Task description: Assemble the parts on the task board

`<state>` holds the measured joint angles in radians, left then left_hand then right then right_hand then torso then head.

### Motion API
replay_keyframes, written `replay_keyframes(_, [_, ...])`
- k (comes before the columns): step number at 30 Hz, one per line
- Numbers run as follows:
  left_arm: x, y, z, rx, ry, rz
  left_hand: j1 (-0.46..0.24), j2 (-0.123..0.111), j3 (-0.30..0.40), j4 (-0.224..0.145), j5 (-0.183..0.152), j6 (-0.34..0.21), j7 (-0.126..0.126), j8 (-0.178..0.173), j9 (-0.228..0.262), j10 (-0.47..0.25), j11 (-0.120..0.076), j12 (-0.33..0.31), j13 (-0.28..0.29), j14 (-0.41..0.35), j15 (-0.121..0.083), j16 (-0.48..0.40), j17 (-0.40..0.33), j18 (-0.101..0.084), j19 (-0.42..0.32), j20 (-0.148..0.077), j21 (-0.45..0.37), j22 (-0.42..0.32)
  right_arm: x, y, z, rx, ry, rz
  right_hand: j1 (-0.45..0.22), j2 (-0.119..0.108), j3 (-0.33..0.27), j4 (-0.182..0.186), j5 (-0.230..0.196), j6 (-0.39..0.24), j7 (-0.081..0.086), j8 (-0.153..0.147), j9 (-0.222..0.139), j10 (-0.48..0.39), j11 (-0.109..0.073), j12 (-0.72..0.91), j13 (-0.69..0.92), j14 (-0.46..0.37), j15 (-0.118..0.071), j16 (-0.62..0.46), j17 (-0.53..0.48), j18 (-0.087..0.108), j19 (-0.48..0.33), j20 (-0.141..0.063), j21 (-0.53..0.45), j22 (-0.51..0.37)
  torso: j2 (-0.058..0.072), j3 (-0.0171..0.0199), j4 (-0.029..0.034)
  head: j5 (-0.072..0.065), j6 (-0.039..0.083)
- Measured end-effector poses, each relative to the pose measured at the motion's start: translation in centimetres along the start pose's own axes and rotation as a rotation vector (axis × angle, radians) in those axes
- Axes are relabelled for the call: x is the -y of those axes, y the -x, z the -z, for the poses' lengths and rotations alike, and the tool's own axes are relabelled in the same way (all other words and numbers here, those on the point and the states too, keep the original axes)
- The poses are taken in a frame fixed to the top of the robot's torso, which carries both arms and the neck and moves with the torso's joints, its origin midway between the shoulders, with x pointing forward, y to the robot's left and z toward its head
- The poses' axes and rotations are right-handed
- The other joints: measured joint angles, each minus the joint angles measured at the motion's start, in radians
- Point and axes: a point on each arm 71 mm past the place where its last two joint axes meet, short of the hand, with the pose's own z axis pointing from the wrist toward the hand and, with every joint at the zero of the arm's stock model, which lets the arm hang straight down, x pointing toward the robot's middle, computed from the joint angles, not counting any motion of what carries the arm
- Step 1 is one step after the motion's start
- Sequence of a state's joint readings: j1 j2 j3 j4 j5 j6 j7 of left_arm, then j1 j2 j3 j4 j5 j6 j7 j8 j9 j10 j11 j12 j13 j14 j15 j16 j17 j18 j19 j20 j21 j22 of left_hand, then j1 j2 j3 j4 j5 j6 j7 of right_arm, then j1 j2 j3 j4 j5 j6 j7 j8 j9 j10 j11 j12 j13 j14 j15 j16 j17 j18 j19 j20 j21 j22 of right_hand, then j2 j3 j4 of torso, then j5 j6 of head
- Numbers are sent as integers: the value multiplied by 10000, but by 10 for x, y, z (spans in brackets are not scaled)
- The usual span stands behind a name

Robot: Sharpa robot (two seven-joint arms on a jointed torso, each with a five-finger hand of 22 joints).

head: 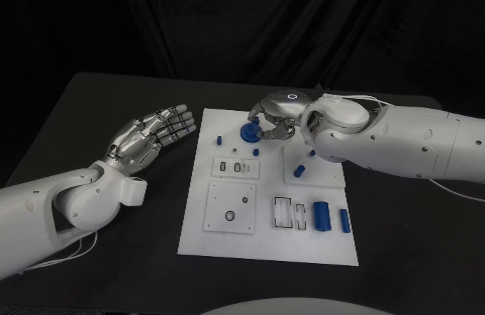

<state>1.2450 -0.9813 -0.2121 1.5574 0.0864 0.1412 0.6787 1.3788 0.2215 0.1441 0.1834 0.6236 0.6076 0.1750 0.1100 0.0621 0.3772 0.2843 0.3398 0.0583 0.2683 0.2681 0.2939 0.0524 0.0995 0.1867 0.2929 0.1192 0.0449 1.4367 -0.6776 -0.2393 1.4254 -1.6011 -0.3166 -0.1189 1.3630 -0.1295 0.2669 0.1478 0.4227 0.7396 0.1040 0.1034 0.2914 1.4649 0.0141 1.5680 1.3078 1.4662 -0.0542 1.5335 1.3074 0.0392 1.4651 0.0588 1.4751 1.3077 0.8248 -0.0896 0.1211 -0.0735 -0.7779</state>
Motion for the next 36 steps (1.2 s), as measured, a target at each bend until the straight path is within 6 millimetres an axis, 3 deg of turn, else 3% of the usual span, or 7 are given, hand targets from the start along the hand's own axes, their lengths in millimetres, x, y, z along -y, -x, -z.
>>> replay_keyframes(10, [0, 1, -1, 22, -4, 0, 0, 0, 0, 0, 0, 0, 0, 0, 0, 0, 0, 0, 0, 0, 0, 0, -1, 0, 0, 0, 0, 0, -2, 0, 0, -4, 56, -23, -12, -9, -240, 38, -1104, 0, 0, -105, -314, 0, -71, 0, -1, 0, -7, -41, 0, 0, 35, -39, -42, 0, -1, 4, 1, -32, -39])
replay_keyframes(20, [0, 2, 0, 60, -10, 2, 0, 0, 0, 0, 0, 0, 0, 0, 0, 0, 0, 0, 0, 0, 0, 0, -2, -1, 0, 0, 0, 0, 9, 1, 11, 168, -85, -172, -103, 82, -310, 52, -1291, 8, -80, -148, -407, 0, -71, 0, -3, -4, -74, -120, 0, 1, 2, -71, -128, -1, -6, 10, -12, 9, -50])
replay_keyframes(28, [2, 4, 3, 131, -18, -2, 0, 0, 0, 0, 0, 0, 0, 0, 0, 0, 0, 0, 0, 0, 0, 41, -3, 0, 0, 0, 0, 0, 44, 6, 57, 575, -842, -573, -116, 235, -408, 151, -1031, 767, -22, 129, -410, 0, -70, 0, -3, -4, -74, -119, 0, 1, 2, -71, 9, -2, -6, 9, -12, -9, -17])
replay_keyframes(36, [2, 4, 3, 155, -23, 14, 0, 0, -1, 0, 0, 0, 0, 0, 0, 0, 0, 0, 0, 0, 0, 41, 2, 0, 0, 0, 0, 0, 92, 10, 110, 961, -2147, -643, -182, 300, -612, 415, -1690, 860, -109, 129, -526, 15, -129, 0, -4, -4, -74, -186, 0, 0, 2, -71, 126, -2, -12, 2, -13, -124, -17])
